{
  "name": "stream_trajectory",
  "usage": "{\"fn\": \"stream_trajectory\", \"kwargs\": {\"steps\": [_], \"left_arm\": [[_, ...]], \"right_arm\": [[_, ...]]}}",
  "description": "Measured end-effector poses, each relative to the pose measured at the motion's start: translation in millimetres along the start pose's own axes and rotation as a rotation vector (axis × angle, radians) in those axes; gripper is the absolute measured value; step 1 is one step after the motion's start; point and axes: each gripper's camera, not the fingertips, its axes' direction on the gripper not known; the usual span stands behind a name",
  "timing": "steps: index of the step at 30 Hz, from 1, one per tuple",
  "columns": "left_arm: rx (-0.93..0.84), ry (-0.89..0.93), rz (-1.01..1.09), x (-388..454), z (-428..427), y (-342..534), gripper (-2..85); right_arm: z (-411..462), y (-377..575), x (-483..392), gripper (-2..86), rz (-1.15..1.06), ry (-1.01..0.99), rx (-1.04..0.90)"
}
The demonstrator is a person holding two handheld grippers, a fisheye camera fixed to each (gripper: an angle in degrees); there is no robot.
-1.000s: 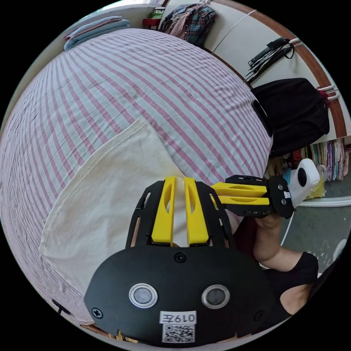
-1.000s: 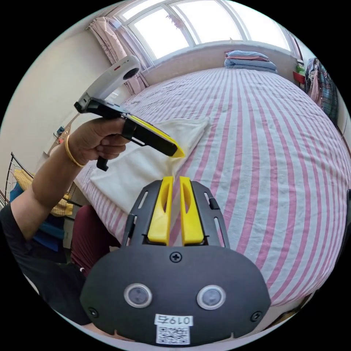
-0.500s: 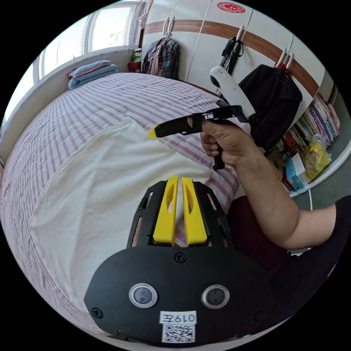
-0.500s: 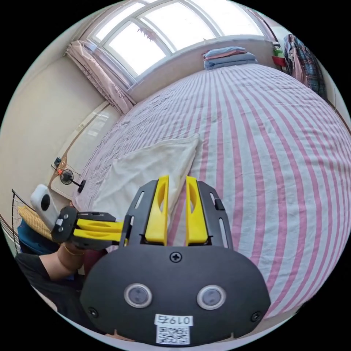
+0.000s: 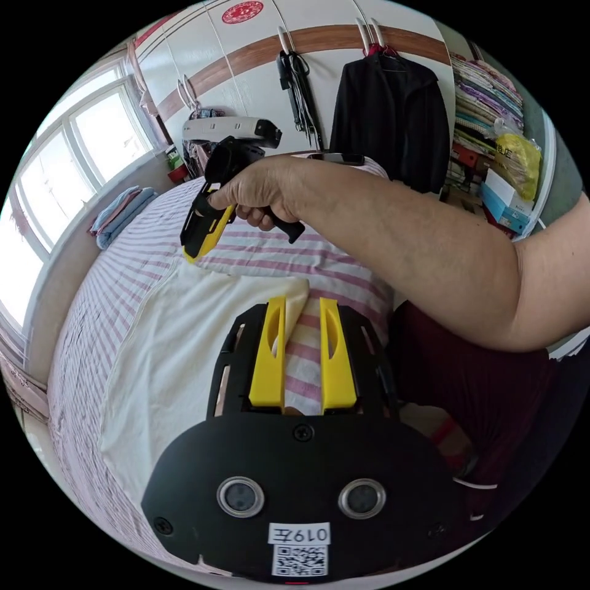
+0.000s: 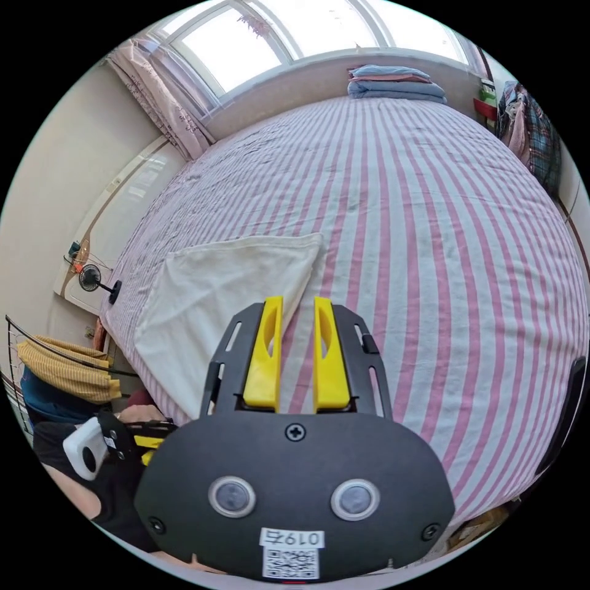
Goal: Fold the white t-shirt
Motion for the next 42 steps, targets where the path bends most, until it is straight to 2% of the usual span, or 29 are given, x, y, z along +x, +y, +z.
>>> {"fn": "stream_trajectory", "kwargs": {"steps": [8,13,18,29,36,42], "left_arm": [[-0.027,0.004,-0.054,34,10,11,4.2],[-0.038,0.018,-0.054,52,14,18,1.9],[-0.045,0.006,-0.051,71,17,22,1.2],[-0.008,0.096,-0.139,86,22,33,0.9],[-0.07,0.021,-0.168,108,38,27,0.8],[-0.077,0.022,-0.189,114,43,27,1.0]], "right_arm": [[21,-28,-6,7.1,-0.005,-0.005,-0.035],[25,-40,-2,1.1,0.019,0.022,-0.013],[25,-45,9,-0.4,0.047,0.033,0.005],[32,-56,21,-0.6,0.065,0.044,0.031],[39,-66,22,-0.4,0.044,0.109,0.038],[43,-72,41,2.7,0.059,0.017,-0.003]]}}
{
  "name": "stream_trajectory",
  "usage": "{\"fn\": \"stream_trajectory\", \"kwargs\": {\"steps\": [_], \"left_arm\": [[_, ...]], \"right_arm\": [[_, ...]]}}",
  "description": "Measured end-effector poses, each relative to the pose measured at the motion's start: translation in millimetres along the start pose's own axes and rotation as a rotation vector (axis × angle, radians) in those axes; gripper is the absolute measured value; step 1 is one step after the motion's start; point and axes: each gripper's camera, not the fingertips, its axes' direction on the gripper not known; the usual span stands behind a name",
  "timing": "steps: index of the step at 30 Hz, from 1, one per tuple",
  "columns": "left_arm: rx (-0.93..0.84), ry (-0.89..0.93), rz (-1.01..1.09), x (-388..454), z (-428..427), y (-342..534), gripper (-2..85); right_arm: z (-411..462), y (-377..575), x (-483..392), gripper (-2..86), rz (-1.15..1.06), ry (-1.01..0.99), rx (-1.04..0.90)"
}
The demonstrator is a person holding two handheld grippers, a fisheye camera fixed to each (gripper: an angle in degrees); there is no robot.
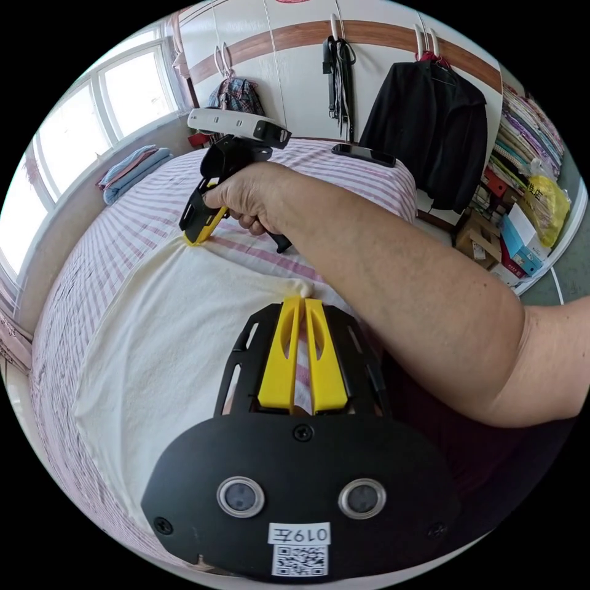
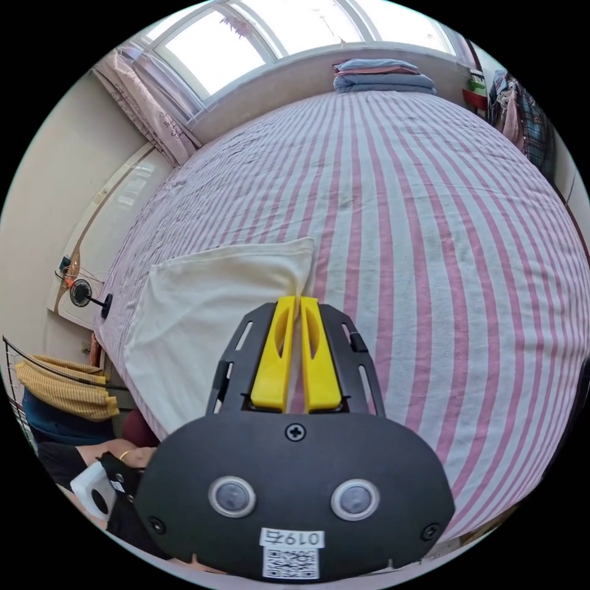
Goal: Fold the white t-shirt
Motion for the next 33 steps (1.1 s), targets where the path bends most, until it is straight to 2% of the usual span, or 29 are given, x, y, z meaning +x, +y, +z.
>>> {"fn": "stream_trajectory", "kwargs": {"steps": [6,17,24,27,33], "left_arm": [[0.007,0.032,-0.02,0,3,1,1.1],[-0.002,-0.021,0.006,13,10,-8,1.3],[0.001,-0.023,0.003,16,13,-10,1.2],[0.002,-0.02,0.0,17,14,-11,1.2],[0.002,-0.031,0.0,19,15,-14,1.3]], "right_arm": [[-7,-6,17,7.6,0.034,-0.072,0.034],[-9,-39,44,7.4,0.085,-0.168,0.028],[12,-75,45,4.3,0.054,-0.151,-0.083],[13,-83,40,0.6,0.021,-0.096,-0.086],[18,-101,35,-0.5,-0.032,-0.012,-0.105]]}}
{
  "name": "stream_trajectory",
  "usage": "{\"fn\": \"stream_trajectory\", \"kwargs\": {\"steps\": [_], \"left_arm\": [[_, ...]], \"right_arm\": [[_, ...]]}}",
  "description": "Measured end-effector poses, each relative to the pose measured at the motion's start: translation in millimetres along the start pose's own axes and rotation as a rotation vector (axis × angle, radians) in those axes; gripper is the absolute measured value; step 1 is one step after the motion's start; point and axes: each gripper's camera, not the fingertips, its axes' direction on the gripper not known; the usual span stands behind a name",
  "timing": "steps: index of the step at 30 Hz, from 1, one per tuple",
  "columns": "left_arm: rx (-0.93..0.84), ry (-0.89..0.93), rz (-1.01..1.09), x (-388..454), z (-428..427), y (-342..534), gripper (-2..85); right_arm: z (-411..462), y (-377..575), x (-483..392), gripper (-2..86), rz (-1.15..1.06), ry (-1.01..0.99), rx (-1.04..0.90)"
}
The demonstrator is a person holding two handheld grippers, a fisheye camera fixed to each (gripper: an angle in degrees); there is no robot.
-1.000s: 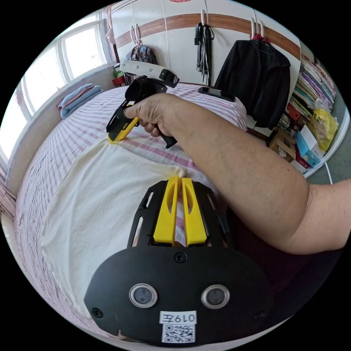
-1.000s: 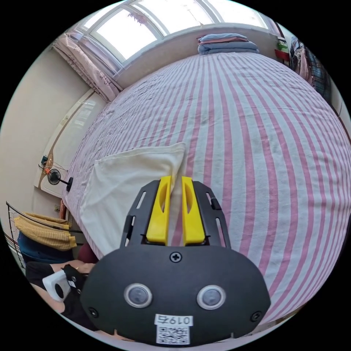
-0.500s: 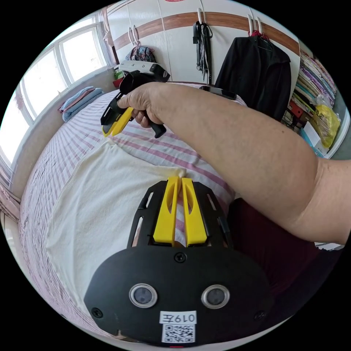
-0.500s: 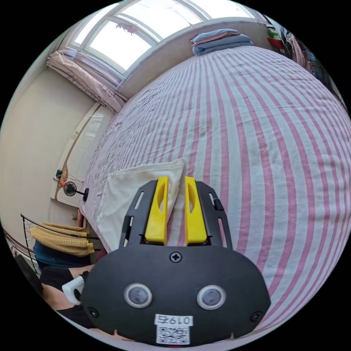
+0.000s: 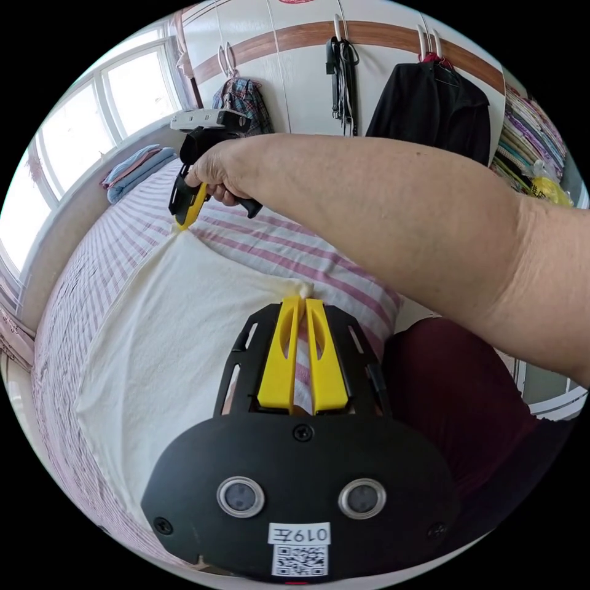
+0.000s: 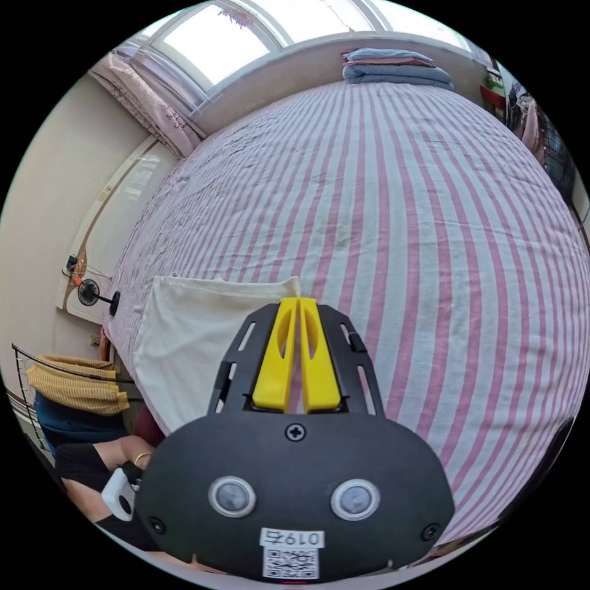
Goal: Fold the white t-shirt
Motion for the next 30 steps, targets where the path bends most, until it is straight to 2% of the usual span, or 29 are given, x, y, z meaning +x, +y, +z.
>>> {"fn": "stream_trajectory", "kwargs": {"steps": [15,24,30], "left_arm": [[-0.015,0.013,-0.02,1,5,-14,1.1],[-0.018,-0.005,-0.016,7,6,-21,1.0],[-0.018,-0.004,-0.016,10,7,-26,0.9]], "right_arm": [[3,-10,3,3.0,-0.053,0.013,-0.058],[1,19,17,6.6,-0.035,-0.116,-0.108],[4,26,21,0.4,-0.053,-0.177,-0.109]]}}
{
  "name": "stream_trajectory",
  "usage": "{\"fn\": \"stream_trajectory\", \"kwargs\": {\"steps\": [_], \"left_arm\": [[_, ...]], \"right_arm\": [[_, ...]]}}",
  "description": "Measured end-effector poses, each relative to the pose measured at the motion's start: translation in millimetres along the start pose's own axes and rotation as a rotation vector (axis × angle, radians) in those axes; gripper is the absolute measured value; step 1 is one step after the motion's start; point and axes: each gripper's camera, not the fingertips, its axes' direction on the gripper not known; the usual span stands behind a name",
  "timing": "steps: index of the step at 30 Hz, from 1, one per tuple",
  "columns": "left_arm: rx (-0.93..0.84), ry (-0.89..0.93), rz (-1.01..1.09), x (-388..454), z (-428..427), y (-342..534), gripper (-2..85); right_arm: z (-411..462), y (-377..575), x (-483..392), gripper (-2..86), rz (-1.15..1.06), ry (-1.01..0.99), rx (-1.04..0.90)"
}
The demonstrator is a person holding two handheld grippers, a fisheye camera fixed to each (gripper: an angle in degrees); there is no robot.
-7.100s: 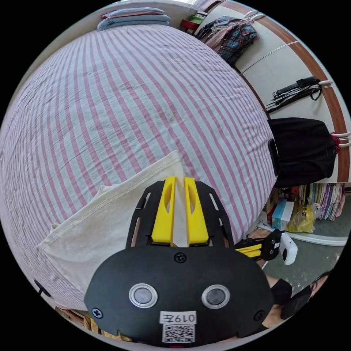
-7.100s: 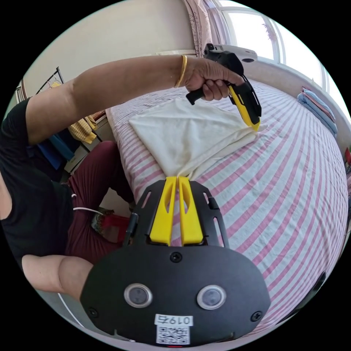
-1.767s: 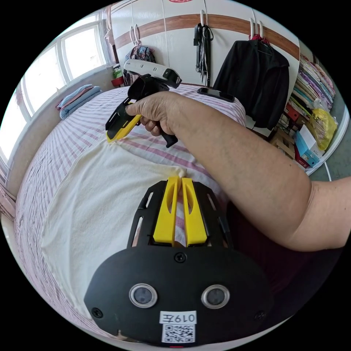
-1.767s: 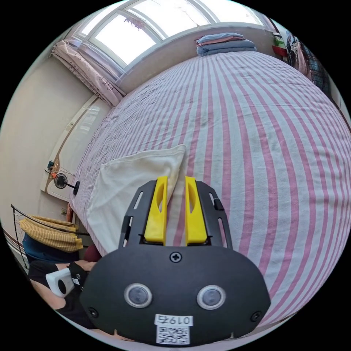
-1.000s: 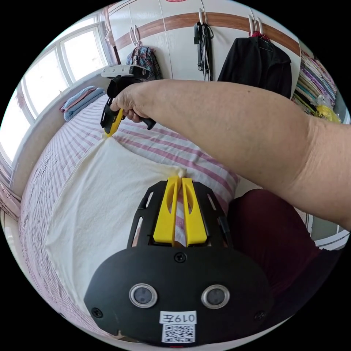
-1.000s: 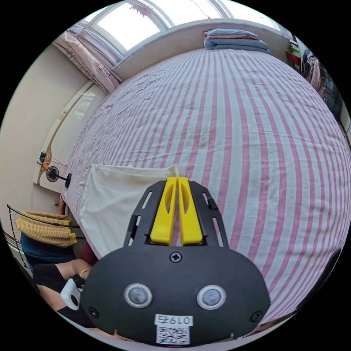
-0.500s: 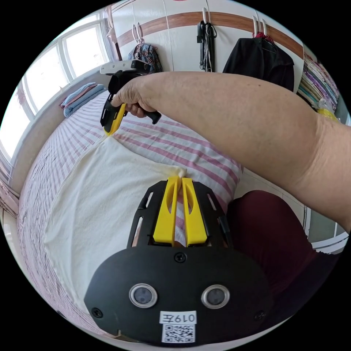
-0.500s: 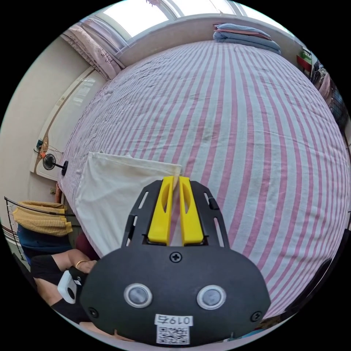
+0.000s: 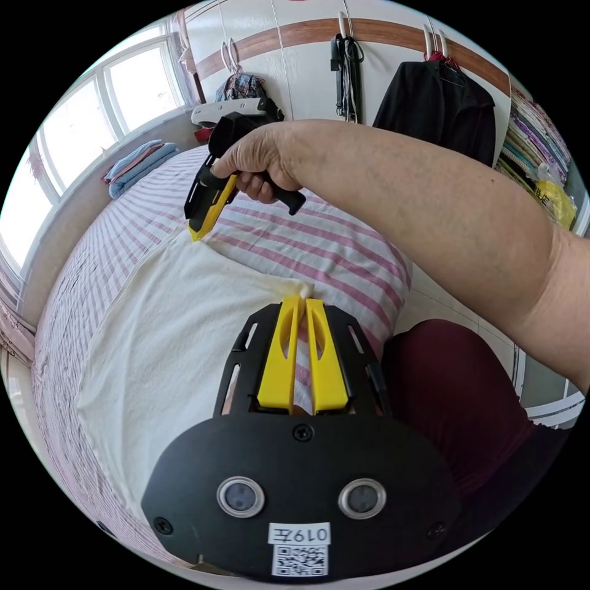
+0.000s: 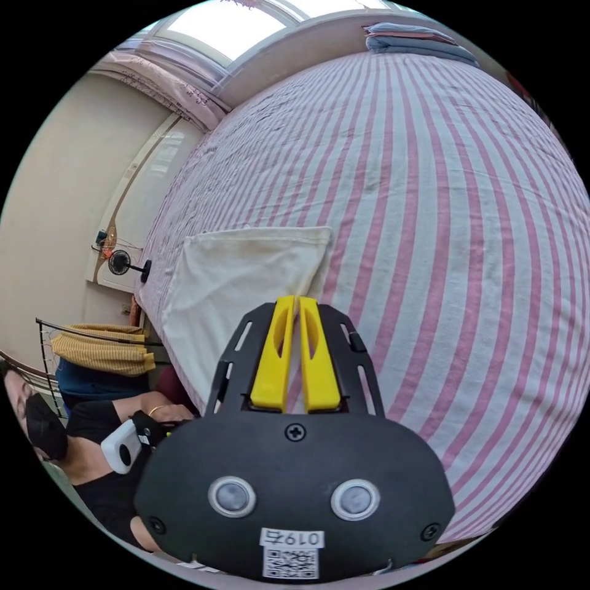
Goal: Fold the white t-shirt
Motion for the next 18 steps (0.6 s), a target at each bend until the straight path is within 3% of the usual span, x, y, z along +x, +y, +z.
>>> {"fn": "stream_trajectory", "kwargs": {"steps": [10,18], "left_arm": [[-0.011,-0.042,0.016,13,1,-7,0.8],[-0.016,-0.042,0.01,19,1,-10,0.7]], "right_arm": [[9,9,-4,0.1,-0.029,0.156,0.02],[-6,31,7,5.2,0.01,0.083,0.044]]}}
